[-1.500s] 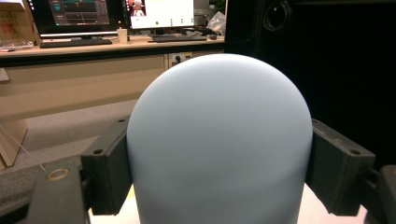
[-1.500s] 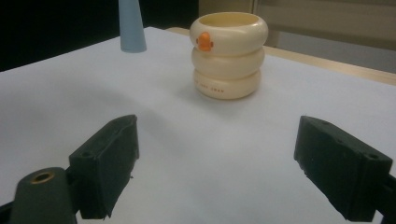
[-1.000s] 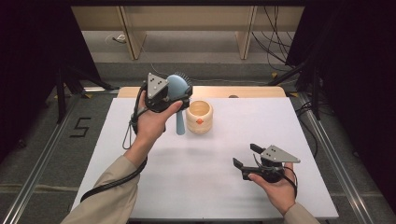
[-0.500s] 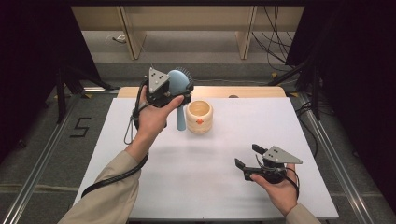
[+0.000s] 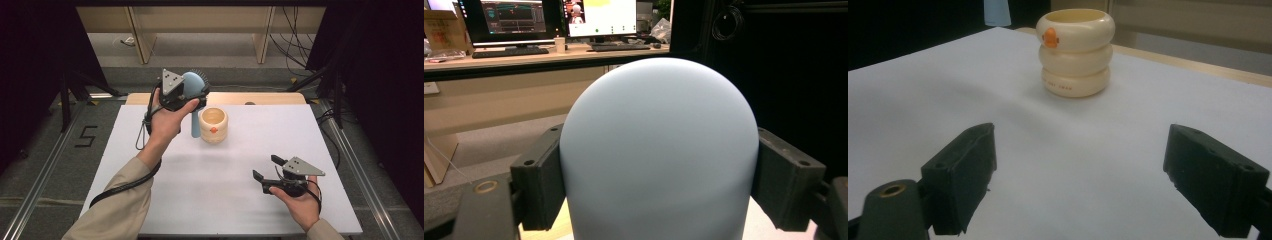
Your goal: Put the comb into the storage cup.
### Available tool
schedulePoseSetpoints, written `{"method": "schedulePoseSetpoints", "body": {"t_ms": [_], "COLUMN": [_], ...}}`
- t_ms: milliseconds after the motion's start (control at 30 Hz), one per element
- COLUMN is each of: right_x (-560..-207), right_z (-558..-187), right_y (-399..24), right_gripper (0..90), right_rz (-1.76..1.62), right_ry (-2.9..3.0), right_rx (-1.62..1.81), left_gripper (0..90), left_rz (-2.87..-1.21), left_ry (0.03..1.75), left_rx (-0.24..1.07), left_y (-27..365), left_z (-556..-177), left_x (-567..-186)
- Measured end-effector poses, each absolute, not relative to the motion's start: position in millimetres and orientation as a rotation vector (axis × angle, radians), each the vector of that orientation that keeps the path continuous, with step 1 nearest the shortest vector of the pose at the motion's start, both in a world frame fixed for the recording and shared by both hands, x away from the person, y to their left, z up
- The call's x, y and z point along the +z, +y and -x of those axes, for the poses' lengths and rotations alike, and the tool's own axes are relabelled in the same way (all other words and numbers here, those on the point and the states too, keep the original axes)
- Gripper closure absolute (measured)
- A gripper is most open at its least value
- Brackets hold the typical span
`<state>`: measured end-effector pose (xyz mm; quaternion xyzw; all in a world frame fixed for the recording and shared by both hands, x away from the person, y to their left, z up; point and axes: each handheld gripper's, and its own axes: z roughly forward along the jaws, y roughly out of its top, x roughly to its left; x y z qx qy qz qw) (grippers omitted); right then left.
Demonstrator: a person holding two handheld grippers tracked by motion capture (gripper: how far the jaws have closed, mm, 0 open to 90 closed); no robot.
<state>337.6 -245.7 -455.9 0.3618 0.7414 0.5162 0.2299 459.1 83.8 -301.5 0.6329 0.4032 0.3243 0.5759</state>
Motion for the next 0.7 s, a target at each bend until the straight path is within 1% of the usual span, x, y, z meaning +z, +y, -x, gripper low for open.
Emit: {"method": "schedulePoseSetpoints", "body": {"t_ms": [700], "right_x": [-456.8], "right_z": [-337.3], "right_y": [-246.9], "right_gripper": [14.6], "right_rz": [-1.001], "right_ry": [2.037], "right_rx": [1.426], "left_gripper": [19.4], "left_rz": [-1.473], "left_ry": [0.936], "left_rx": [0.77], "left_y": [78.3], "left_z": [-470.0], "left_x": [-292.2]}}
